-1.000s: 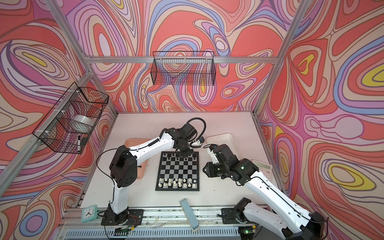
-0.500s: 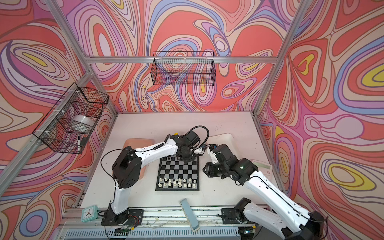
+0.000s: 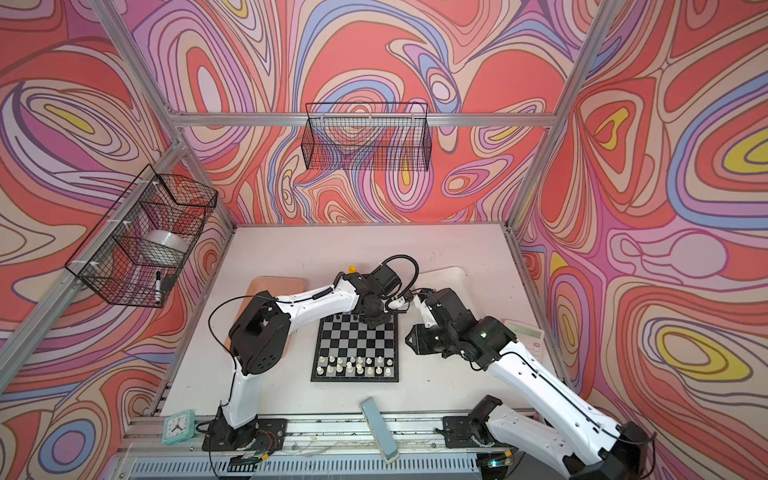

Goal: Set up the chess pieces on the board
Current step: 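Lower the black pawn onto the board's far row and open the left gripper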

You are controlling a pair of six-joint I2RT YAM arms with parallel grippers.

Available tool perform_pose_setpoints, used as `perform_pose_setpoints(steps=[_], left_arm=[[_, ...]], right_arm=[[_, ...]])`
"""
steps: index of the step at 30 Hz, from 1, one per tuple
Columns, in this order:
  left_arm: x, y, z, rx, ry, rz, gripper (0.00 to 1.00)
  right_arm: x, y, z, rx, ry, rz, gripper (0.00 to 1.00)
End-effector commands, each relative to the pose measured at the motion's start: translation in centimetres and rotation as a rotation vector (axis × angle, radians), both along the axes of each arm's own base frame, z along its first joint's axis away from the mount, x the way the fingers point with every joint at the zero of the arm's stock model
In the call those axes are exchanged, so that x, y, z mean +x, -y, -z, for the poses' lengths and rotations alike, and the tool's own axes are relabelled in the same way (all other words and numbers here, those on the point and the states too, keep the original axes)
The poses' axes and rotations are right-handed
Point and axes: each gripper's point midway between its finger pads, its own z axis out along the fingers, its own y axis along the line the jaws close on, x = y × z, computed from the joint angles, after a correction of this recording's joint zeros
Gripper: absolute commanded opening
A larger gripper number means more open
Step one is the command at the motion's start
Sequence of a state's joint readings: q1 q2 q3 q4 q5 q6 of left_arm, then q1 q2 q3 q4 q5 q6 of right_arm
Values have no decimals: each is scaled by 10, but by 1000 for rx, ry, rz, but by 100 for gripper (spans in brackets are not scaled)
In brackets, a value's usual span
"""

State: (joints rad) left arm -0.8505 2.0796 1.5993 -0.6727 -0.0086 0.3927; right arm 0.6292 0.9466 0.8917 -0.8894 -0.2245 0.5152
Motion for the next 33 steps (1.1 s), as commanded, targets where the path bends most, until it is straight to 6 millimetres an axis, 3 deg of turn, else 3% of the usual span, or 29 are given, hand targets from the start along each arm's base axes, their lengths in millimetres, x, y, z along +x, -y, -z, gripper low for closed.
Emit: perform_pose_setpoints(steps=[1, 11, 24, 28, 33], left_arm=[[-1, -2, 12, 21, -4, 13, 14], [-1, -2, 11, 20, -3, 11, 23], [0, -1, -9, 2, 14, 14, 29], [-1, -2, -15, 0, 17, 14, 29], [0, 0, -25, -7, 31, 17, 31]], right_arm=[[2, 2, 3, -11, -2, 8, 28], [2, 2, 5, -13, -6, 7, 28], [2, 1, 1, -5, 6, 5, 28], [2, -1, -7, 14, 21, 0, 28], [6, -5, -32, 49, 72, -13, 28]])
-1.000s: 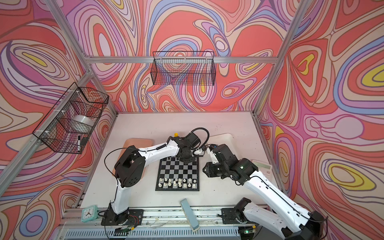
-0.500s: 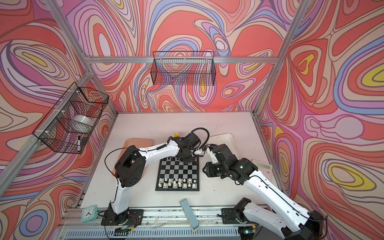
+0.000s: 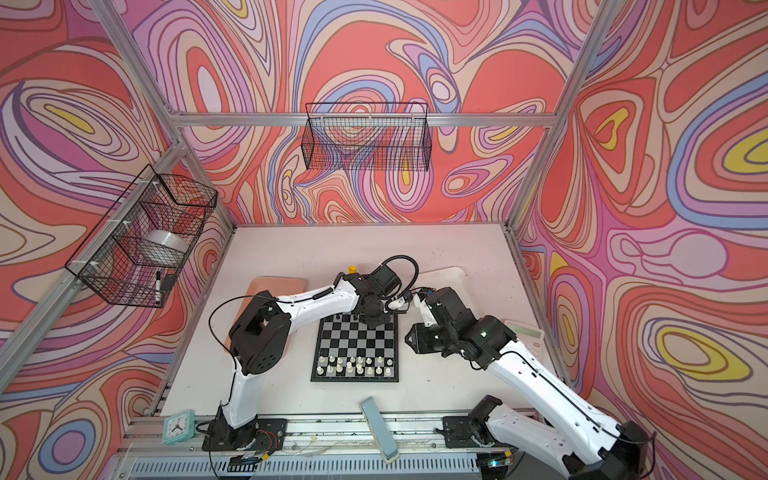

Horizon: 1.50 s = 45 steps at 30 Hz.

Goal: Set up the chess pieces on the board
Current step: 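Lower the black pawn onto the board's far row and open the left gripper, then move the open left gripper back over the pink tray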

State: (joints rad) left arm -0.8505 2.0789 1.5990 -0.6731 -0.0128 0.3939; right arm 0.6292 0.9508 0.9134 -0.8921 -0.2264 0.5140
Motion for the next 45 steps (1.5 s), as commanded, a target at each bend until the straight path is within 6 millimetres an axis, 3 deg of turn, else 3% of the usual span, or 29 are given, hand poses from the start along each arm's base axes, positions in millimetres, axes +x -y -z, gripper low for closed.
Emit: perform_pose_setpoints(steps=[1, 10, 16, 21, 25, 32, 39, 45], left_arm=[[1, -1, -26, -9, 30, 16, 31], [-1, 3, -39, -25, 9, 10, 31], [-7, 4, -62, -53, -8, 8, 31], [-9, -18, -89, -58, -17, -27, 32], [-5, -62, -105, -66, -50, -124, 31], [-10, -175, -128, -97, -79, -371, 30], [-45, -276, -110, -81, -139, -532, 25], [-65, -334, -77, -42, -232, -577, 26]], right_arm=[[4, -3, -29, 43, 67, -14, 28], [3, -2, -76, 70, 152, -40, 28], [0, 2, -101, 81, 198, -47, 28], [0, 3, -107, 81, 218, -49, 28], [2, 1, -105, 79, 222, -60, 28], [8, -7, -91, 51, 186, -91, 28], [16, -18, -82, 42, 166, -127, 29], [21, -24, -70, 35, 148, -137, 29]])
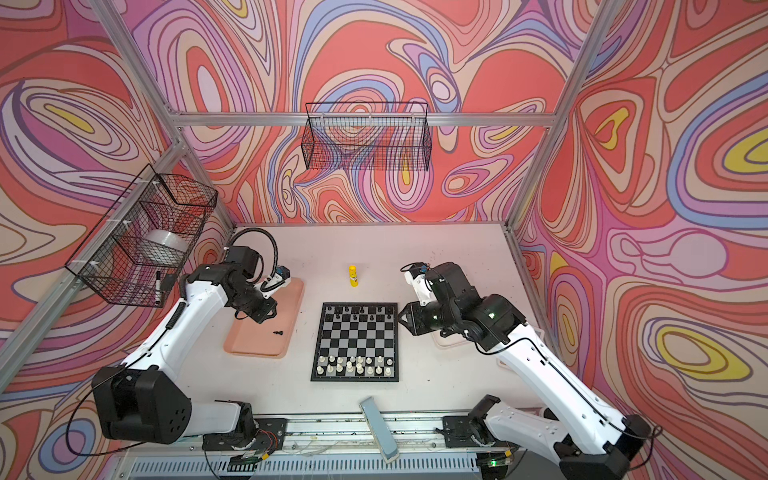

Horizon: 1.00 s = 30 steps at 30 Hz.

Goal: Set up the chess pieces on the board
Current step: 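Move the open left gripper back over the pink tray, then lower the left gripper onto the last black piece in the pink tray and close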

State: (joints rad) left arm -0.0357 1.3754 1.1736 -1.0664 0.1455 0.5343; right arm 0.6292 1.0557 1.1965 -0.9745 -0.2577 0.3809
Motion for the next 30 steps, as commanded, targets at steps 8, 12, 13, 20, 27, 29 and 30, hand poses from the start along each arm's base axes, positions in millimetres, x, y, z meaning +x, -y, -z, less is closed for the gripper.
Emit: perform_pose_setpoints(steps=[8, 12, 13, 20, 27, 29, 30], left_arm=[[-18, -30, 48, -31, -105, 138, 29], [-13, -24, 63, -68, -128, 190, 31], [-10, -23, 66, -75, -132, 197, 32], [6, -12, 85, -123, -108, 281, 36], [10, -2, 94, -131, -99, 404, 38], [7, 2, 98, -121, -104, 450, 38], [7, 3, 101, -104, -102, 469, 39]], right_arm=[[2, -4, 22, -1, -16, -10, 28], [3, -5, 27, 3, -22, -6, 28], [4, -5, 30, 0, -25, -6, 28], [5, -5, 43, -13, -51, 5, 28], [4, -1, 44, -21, -58, 25, 28], [4, 0, 45, -26, -62, 32, 28], [3, 1, 45, -28, -62, 34, 28]])
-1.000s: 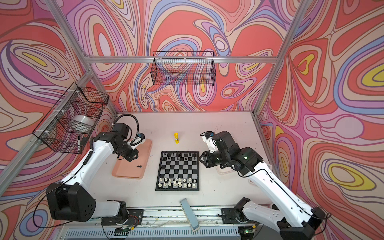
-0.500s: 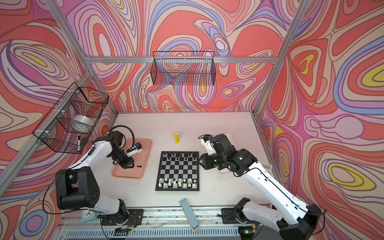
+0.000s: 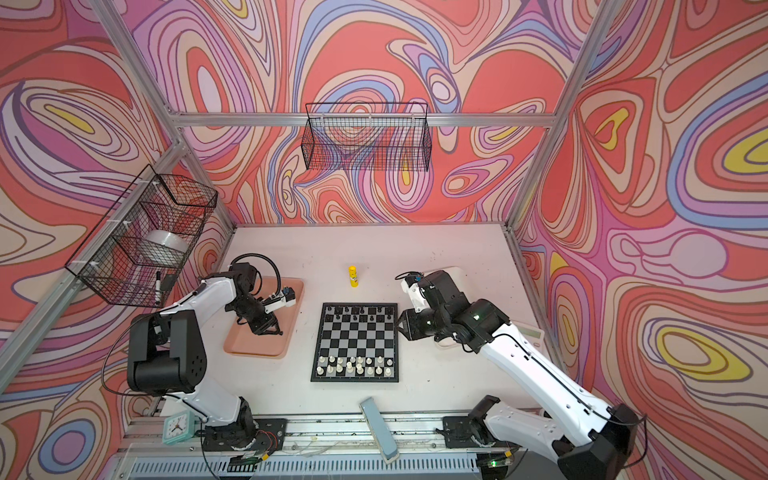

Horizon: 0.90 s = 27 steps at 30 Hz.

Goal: Set up the chess pieces on the board
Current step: 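Lower the left gripper onto the last black piece in the pink tray and close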

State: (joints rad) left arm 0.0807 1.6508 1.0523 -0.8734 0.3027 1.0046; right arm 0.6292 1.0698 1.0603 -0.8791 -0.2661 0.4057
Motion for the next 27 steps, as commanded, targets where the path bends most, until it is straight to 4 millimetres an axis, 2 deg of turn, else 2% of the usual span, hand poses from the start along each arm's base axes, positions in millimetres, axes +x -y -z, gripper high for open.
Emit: perform_pose_setpoints(steps=[1, 8, 14, 21, 27], left_arm=[[-4, 10, 8, -4, 19, 126, 38], [-8, 5, 17, 53, 35, 206, 38], [-5, 5, 8, 58, 71, 225, 38], [-3, -14, 14, 98, 69, 224, 38], [-4, -17, 19, 106, 61, 240, 37]], right_arm=[[0, 5, 3, -10, -3, 23, 28], [-1, 6, 4, -11, -8, 37, 28], [0, 7, 7, -14, -10, 43, 28], [0, 8, 8, -16, -11, 47, 28], [-1, 9, 9, -20, -12, 50, 28]])
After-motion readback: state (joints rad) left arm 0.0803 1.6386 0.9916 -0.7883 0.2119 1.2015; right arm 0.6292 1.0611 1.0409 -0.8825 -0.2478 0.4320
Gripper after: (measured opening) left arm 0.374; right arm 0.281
